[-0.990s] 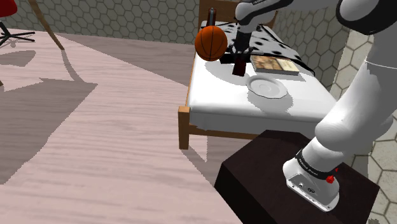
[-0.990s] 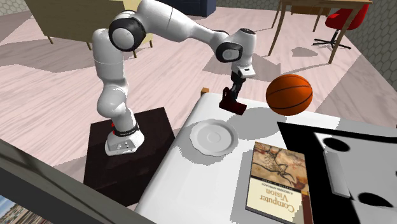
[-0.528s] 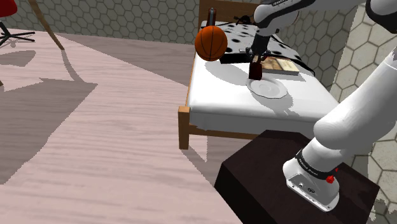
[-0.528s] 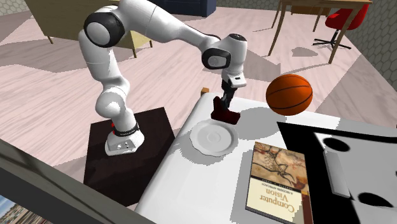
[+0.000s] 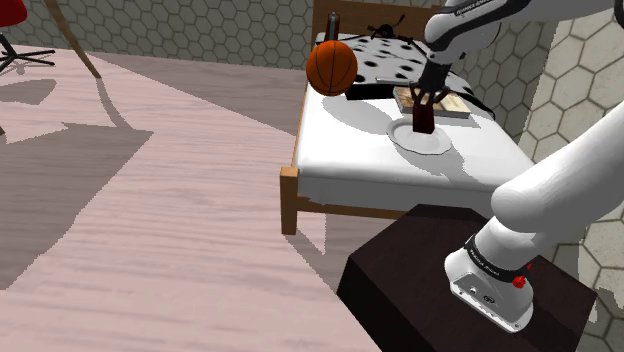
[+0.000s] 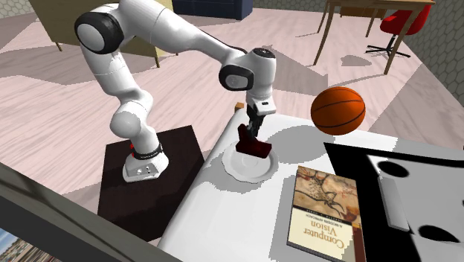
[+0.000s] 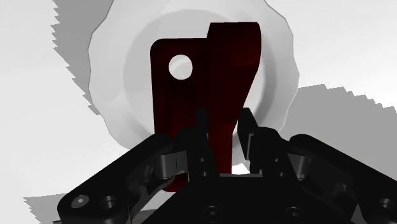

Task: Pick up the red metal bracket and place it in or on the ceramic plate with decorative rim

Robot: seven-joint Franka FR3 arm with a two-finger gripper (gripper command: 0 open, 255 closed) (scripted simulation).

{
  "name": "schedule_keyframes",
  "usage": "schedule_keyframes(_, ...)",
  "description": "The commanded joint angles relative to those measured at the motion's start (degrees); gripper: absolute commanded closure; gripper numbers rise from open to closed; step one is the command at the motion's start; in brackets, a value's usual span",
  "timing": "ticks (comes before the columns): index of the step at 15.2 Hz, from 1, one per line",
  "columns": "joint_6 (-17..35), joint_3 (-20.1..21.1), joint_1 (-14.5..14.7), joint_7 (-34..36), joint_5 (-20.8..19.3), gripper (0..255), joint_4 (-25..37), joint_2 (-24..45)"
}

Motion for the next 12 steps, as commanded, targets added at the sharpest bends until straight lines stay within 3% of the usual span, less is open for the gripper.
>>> schedule_keyframes(1, 1.4, -0.2, -0.1, -0.4, 0.0, 255, -1.0, 0.4)
schedule_keyframes(12, 9.5, -0.3, -0.1, -0.8, 0.5, 255, -5.0, 4.5)
